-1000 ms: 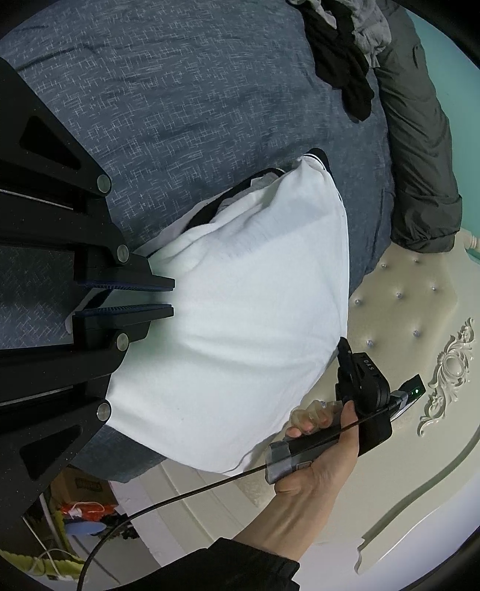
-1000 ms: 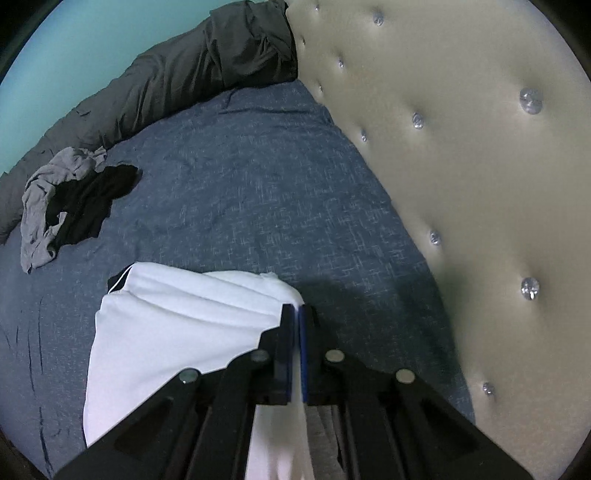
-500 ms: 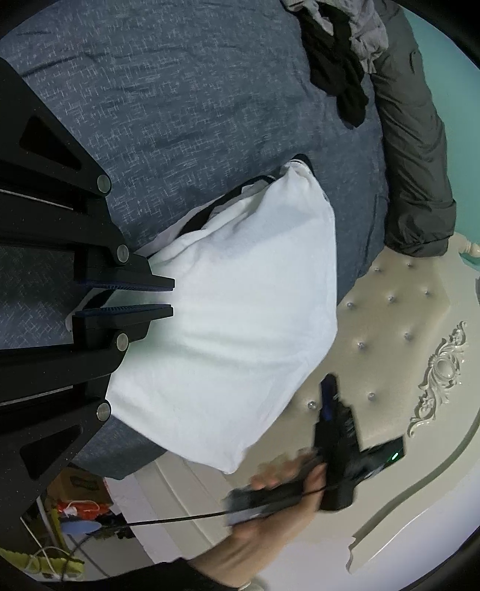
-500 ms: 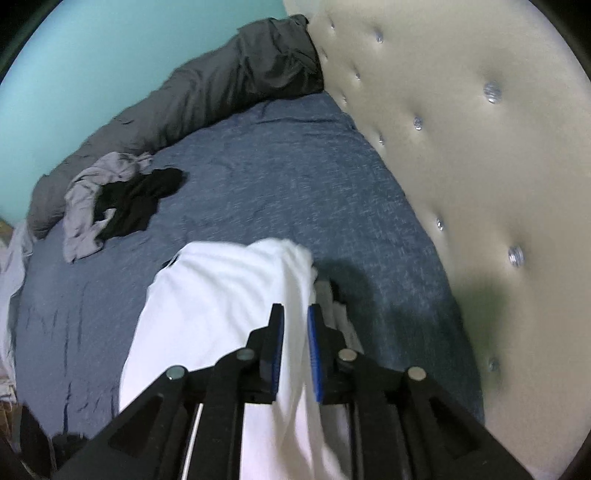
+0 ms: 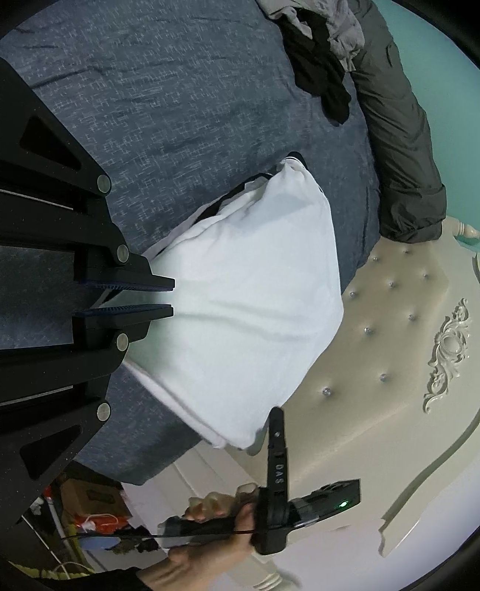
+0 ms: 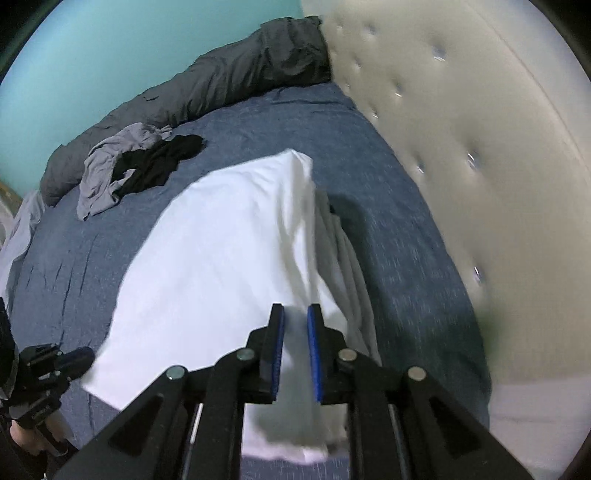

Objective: Fold clothes

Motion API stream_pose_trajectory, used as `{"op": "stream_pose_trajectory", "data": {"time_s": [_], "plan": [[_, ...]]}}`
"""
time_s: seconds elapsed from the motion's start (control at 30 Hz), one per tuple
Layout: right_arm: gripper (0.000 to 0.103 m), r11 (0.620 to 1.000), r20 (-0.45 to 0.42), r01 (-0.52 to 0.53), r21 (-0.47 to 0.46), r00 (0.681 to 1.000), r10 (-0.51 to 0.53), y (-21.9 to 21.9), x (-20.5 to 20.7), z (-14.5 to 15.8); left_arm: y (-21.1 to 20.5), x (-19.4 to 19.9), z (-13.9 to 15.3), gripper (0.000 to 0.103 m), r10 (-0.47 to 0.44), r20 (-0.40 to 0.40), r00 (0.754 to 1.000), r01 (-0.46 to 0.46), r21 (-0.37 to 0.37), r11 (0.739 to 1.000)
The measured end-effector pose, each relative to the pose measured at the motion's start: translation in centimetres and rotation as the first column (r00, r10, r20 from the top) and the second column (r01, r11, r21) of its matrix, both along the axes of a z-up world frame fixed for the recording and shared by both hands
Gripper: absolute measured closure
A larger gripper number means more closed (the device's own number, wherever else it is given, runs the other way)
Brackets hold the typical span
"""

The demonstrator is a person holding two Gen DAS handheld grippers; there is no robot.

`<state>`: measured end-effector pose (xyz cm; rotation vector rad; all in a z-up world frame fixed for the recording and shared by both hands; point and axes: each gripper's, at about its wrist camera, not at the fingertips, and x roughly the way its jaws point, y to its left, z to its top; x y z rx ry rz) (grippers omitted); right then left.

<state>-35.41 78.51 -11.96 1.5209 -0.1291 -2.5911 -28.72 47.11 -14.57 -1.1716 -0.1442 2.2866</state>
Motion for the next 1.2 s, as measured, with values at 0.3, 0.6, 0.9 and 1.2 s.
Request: {"op": "stream_pose_trajectory", "data": {"time_s": [0.3,0.6,0.9,1.2], "plan": [[0.091,0.998,-0.168,0.029,-0.047,0.985,-0.037,0.1,5.3,2.1,0.5,0.7,1.6,0.096,0.01,-0.04,0.999,-0.011,-0.021,1.0],[0.091,1.0,-0.16,0.03,0.007,0.987,-0.028,-0.7,6.6,-1.6,2.0,2.0,-0.1,0.096,-0.009,-0.024,1.0,0.007,-0.067,0.998],[0.094,0.994,-0.154,0.095,-0.056,0.983,-0.102,1.1,8.2,-4.7,2.4,3.1,-1.1,0.096,0.0,-0.027,1.0,-0.002,-0.082,0.997],[0.094,0.988,-0.168,0.127,-0.092,0.976,-0.141,1.4,8.7,-4.0,2.3,3.2,-0.7,0.096,0.034,-0.046,0.998,-0.038,-0.093,0.995]]}}
